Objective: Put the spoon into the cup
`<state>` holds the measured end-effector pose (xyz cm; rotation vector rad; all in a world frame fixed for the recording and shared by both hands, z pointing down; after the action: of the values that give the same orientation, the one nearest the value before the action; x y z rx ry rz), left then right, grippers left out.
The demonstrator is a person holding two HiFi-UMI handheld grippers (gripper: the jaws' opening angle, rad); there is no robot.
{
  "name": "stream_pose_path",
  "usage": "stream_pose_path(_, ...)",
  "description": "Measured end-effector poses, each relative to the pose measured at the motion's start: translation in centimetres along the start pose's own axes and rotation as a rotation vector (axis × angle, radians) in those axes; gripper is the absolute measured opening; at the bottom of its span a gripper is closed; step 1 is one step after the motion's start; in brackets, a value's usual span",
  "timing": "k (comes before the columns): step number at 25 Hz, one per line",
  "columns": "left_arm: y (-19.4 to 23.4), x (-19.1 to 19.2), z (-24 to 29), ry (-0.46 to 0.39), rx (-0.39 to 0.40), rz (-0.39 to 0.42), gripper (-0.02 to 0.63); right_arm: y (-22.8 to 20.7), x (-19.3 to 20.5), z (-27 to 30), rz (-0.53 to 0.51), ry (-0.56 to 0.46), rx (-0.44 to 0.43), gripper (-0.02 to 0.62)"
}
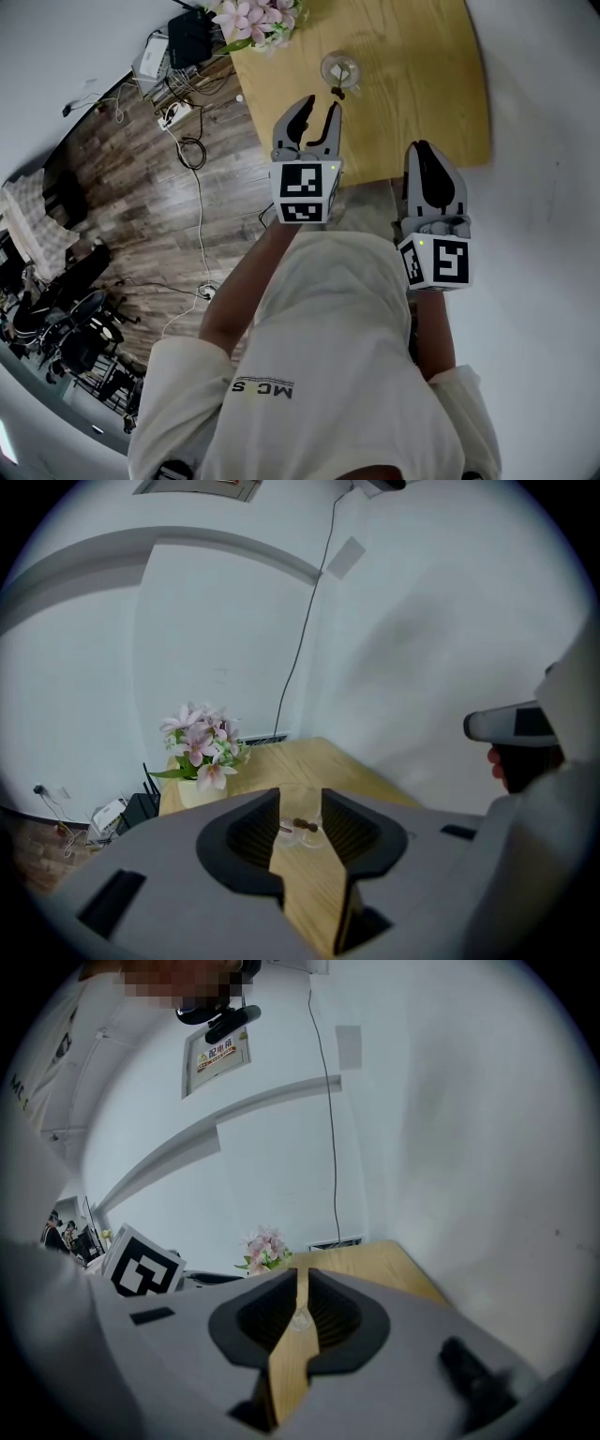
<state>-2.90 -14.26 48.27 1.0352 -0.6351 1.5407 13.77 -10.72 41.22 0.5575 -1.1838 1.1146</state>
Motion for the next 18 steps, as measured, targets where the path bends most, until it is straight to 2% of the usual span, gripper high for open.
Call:
stream_pose_path(4, -0.3, -0.4, -1.0, -0.020, 0.008, 0.007, 0.127, 0.5, -0.3, -0.5, 0.000, -0.022, -0.006, 0.051)
stream_pose_path(9, -0.5, -0.8, -2.9, -0.033, 0.005, 0.004, 0.028, 1.1, -0.9, -1.4, -0.012, -0.045, -0.002, 0.051)
stream_pose_path(18, -0.7, -3.0, -6.9, -0.098, 0.044, -0.006, 0.012, 1.8, -2.2, -2.8, -0.080, -0.078, 0.006, 0.051)
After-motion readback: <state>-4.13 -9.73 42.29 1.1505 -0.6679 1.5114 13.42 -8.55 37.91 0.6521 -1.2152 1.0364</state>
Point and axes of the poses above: the fingertips, and each gripper's own axes: z forward along the fingers, y to its left, x out of its underside, the point moved 4 cm from there along -z, backward along the fingers, and after that the axes turned 8 degrees about -y, right-handed, at the moved point
